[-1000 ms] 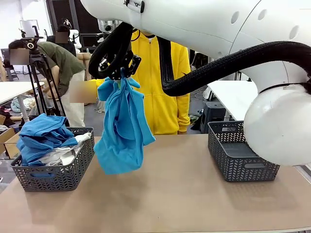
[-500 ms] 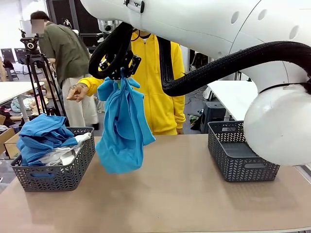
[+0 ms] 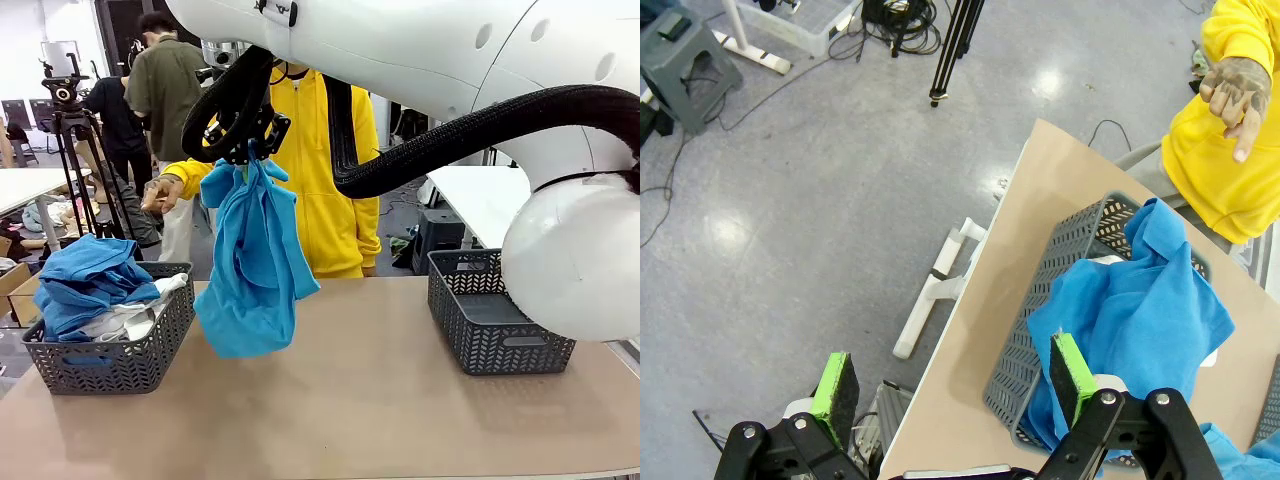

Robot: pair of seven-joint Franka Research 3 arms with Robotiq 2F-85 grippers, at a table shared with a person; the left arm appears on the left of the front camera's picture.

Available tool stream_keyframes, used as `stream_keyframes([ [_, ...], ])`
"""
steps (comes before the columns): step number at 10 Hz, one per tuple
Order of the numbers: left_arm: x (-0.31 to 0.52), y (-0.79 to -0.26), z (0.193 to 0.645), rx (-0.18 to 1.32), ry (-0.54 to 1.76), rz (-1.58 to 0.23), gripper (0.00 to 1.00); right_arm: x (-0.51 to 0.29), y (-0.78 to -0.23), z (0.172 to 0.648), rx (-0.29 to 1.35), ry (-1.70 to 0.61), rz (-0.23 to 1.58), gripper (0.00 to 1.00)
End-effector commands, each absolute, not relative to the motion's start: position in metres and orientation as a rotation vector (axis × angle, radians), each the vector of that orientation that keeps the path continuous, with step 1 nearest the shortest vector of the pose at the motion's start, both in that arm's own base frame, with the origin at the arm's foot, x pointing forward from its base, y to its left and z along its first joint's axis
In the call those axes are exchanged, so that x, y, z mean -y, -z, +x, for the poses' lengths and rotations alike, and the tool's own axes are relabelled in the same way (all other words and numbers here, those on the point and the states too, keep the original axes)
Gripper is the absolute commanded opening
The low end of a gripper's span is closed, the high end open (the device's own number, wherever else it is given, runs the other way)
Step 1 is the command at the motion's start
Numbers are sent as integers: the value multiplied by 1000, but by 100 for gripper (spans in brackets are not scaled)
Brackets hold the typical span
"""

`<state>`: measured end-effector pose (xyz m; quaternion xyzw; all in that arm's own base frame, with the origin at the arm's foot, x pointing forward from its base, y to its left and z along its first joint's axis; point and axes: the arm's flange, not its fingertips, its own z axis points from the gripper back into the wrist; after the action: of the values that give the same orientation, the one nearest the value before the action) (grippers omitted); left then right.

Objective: Sort the tops and bottoms.
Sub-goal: Sort the clothes according to human instructions.

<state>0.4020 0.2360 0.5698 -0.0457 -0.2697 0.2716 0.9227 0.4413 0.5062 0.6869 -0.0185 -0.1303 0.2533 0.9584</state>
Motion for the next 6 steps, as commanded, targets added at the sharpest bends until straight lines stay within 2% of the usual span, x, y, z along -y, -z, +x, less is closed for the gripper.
stream_keyframes([
  [1,-237,-571,402,556,-567,-93,100,-506,-689,441,276,-517,-35,0],
  [2,-237,-571,402,556,-567,-93,100,-506,-687,441,264,-514,-38,0],
  [3,-237,-571,402,556,-567,-93,100,-521,-695,447,312,-405,5,0],
  [4,-237,-571,402,556,-567,-93,100,-542,-710,455,383,-303,12,0],
  [6,-237,-571,402,556,-567,-93,100,-580,-754,471,561,-119,157,0],
])
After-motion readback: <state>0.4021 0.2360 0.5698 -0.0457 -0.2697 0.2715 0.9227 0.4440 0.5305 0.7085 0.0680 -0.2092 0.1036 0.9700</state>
